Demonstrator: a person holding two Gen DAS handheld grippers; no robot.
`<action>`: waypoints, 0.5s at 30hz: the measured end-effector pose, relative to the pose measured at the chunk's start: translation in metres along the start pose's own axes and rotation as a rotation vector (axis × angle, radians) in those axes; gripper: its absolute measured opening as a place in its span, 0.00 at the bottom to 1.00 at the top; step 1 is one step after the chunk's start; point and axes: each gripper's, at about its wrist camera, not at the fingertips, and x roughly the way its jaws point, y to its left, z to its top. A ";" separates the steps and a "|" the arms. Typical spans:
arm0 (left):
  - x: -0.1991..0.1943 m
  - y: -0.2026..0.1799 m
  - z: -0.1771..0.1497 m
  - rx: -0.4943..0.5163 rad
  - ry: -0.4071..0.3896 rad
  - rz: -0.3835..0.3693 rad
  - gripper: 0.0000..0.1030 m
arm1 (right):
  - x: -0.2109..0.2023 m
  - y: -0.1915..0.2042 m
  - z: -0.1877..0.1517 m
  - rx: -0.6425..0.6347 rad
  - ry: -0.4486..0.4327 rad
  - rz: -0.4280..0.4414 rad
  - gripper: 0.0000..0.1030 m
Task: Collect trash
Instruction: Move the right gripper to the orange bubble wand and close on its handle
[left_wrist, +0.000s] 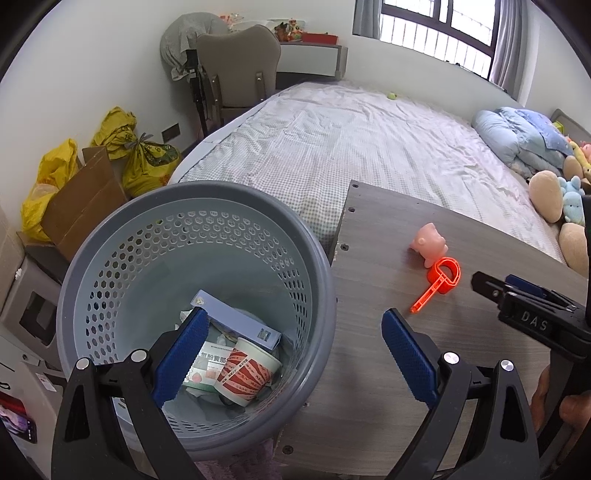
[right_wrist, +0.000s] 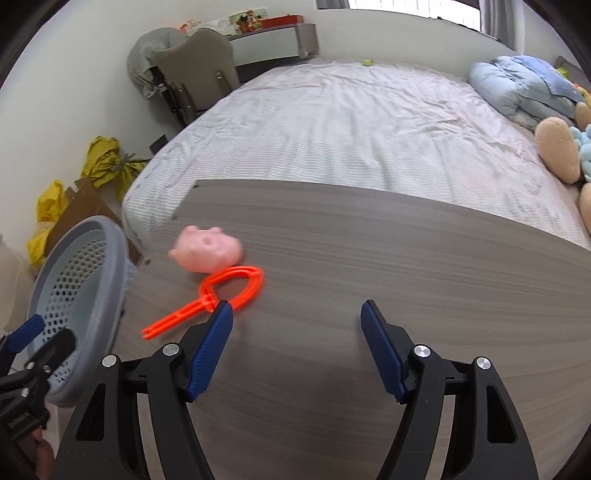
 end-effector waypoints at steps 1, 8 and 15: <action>-0.001 -0.001 0.000 0.001 -0.002 0.001 0.90 | 0.000 0.004 0.001 -0.007 0.000 0.008 0.67; -0.006 0.005 -0.001 -0.002 -0.015 0.008 0.90 | 0.015 0.039 0.012 -0.025 0.006 0.032 0.67; -0.008 0.014 -0.002 -0.021 -0.016 0.002 0.90 | 0.033 0.052 0.013 -0.033 0.037 -0.038 0.67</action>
